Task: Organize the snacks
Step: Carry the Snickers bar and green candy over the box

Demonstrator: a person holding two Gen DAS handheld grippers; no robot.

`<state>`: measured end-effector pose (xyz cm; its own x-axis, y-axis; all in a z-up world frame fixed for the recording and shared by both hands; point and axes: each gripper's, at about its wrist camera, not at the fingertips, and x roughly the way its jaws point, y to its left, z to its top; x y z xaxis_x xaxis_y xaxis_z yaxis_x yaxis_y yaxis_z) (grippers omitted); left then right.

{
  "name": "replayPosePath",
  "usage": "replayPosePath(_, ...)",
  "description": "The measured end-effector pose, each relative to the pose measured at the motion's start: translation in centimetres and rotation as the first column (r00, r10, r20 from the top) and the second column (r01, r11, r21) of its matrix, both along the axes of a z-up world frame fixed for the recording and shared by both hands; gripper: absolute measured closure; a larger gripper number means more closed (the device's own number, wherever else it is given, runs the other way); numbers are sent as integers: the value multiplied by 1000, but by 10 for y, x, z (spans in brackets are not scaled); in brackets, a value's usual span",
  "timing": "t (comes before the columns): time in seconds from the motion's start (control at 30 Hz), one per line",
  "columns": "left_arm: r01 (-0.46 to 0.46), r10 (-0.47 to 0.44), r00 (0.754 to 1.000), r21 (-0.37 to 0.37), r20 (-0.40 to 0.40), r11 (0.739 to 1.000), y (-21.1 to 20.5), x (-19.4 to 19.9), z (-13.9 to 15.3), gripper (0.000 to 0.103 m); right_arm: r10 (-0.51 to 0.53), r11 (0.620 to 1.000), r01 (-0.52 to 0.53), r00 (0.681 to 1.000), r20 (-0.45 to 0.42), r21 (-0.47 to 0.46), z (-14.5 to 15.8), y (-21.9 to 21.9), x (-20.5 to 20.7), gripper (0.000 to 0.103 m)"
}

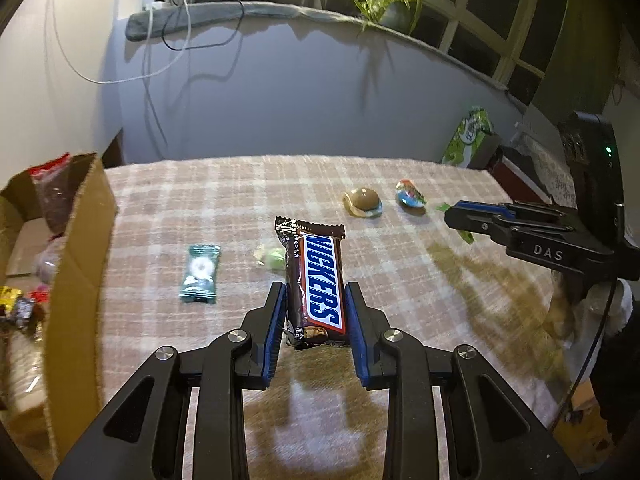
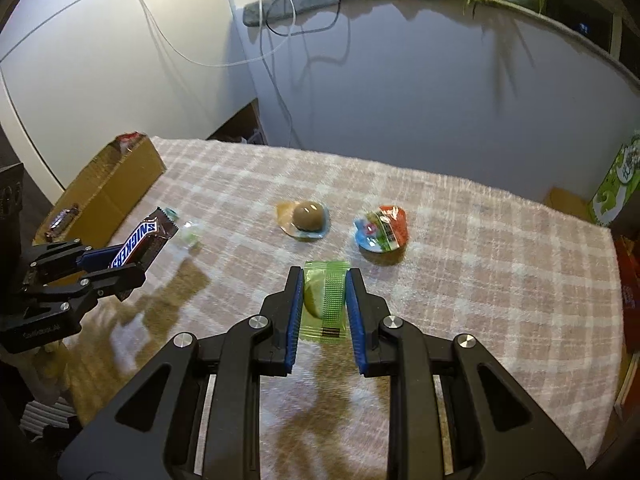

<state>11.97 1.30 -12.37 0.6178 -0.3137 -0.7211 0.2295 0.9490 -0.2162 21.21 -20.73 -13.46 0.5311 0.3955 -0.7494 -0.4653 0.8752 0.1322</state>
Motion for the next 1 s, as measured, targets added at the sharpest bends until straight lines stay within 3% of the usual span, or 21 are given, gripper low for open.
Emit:
replayPosePath(0.4, -119, 119, 989, -12, 88, 993, 45, -24, 33, 75, 79, 996, -81, 994, 77, 23, 40, 49, -20, 81)
replayPosePath(1.0, -271, 266, 949, 5, 166, 963, 125, -51, 59, 75, 256, 961, -266, 959, 124, 71, 70, 181, -29, 81)
